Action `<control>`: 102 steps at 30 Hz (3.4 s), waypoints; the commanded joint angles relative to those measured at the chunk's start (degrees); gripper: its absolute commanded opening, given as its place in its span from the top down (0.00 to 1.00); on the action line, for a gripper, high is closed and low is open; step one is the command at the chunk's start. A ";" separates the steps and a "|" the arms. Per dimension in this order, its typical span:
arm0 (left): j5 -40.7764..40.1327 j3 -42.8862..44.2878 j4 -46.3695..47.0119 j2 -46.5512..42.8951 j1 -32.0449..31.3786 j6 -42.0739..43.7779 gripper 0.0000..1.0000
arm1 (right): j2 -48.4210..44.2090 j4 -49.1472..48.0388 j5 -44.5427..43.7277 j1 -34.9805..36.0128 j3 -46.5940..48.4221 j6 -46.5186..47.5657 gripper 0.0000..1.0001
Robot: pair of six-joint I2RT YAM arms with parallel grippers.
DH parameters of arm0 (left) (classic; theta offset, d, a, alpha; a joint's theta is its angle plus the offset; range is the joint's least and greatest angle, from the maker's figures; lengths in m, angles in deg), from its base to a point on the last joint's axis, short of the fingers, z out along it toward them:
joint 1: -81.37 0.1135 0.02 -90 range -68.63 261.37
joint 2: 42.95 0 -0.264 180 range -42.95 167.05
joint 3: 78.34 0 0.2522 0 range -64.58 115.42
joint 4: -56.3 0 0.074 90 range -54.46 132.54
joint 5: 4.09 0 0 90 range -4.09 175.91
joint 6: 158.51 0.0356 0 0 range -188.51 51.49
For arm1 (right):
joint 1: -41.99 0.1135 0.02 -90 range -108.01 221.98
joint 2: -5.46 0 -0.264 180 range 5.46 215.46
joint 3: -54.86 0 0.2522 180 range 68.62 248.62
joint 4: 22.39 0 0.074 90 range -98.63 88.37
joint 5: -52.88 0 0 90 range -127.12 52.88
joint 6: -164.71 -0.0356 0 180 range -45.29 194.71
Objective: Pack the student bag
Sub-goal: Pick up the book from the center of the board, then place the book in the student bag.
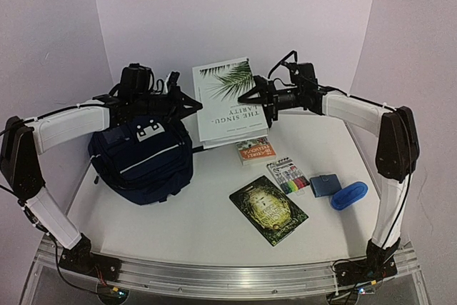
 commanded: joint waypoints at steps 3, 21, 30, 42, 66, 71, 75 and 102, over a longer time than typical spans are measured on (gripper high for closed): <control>2.20 -1.70 3.81 -0.86 -0.87 -0.79 0.94 | -3.57 -23.05 2.17 1.28 -0.81 -15.12 0.71; -12.97 9.56 -45.10 -2.34 5.11 30.05 0.16 | -10.08 -4.58 -9.58 -0.34 -15.67 4.50 1.00; -20.80 6.19 -55.79 0.23 3.10 42.93 0.34 | -11.60 15.21 -21.98 -0.65 -11.15 21.74 0.94; -33.99 1.11 -62.02 5.39 -0.22 53.94 0.51 | -13.10 17.74 -22.39 -0.63 -13.76 26.74 0.92; -36.99 4.21 -55.54 8.85 -1.82 51.89 0.93 | -12.52 19.32 -21.49 -0.72 -11.90 27.73 0.91; -27.98 10.12 -52.42 10.74 -2.02 47.55 1.00 | -13.06 20.22 -21.97 -0.93 -11.95 28.75 0.91; -24.93 15.37 -50.43 11.04 -2.21 44.10 1.00 | -13.16 20.68 -22.24 -1.29 -11.92 29.17 0.93; -12.53 21.18 -47.52 21.67 2.27 33.17 0.95 | -8.76 21.87 -18.99 -0.18 -11.76 31.44 1.00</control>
